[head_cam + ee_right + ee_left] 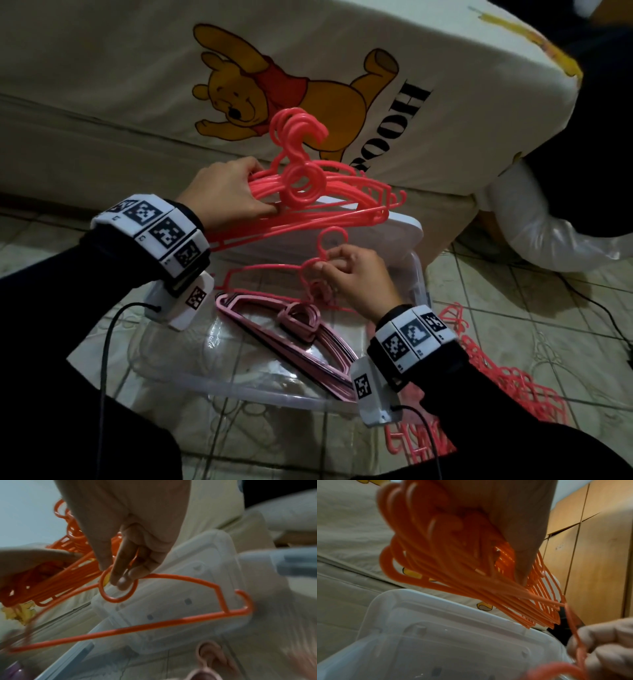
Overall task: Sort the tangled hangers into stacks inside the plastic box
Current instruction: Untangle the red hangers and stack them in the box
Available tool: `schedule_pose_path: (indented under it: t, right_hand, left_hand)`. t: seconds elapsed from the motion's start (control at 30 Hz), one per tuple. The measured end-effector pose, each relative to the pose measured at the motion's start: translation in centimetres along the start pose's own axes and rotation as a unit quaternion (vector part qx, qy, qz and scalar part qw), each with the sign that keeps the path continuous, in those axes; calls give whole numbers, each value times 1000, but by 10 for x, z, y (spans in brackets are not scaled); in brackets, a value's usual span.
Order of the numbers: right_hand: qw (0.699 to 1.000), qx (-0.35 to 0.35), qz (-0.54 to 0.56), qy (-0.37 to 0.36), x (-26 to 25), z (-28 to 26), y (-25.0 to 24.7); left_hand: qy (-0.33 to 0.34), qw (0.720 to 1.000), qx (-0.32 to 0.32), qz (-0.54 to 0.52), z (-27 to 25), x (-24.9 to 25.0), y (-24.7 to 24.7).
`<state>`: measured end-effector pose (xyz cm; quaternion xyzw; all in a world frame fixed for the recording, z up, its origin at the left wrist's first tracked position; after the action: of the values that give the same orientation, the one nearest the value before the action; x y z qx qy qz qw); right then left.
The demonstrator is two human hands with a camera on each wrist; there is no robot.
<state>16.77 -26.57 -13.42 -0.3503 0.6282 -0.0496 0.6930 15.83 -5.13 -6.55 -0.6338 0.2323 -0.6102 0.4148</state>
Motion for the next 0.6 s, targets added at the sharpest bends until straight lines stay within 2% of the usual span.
schedule_pose_path:
  t: [0.1,0.17,0.27,0.33,0.4,0.5,0.6]
  right_hand:
    - [998,7,-3,-59,-21,-1,-8]
    - [988,41,-75,-127,-41,-5,-18]
    - [949,135,-193,-210,-70,-16,-40]
    - [923,174,-244,-241,-84,-20,-48]
    - [920,165,-267,-237,-85,-18,-47]
    - [936,136,-248,-209,-73,-6,-49]
    - [948,129,-227,-182,-59,2,-54]
  left_hand:
    - [0,1000,0,4,-2,2,0]
    - [9,1000,-14,15,-4,4,4]
    - [31,998,-43,28,-7,7,15]
    - [43,997,-62,23,-9,9,23]
    - [49,994,-92,27,-12,12,34]
    - [57,988,-133,46,-16,15,50]
    - [59,989,-129,52,-15,14,55]
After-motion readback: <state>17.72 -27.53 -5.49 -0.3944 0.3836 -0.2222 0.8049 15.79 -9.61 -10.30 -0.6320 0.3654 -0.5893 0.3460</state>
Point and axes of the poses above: each hand's wrist, its own z-axis towards the middle knuckle, its own y-axis out of the palm, x = y × z, the point moved 8 cm from there along z, towards the middle knuckle, and after that the axes turned 3 degrees about -z, right-handed, at the moved point
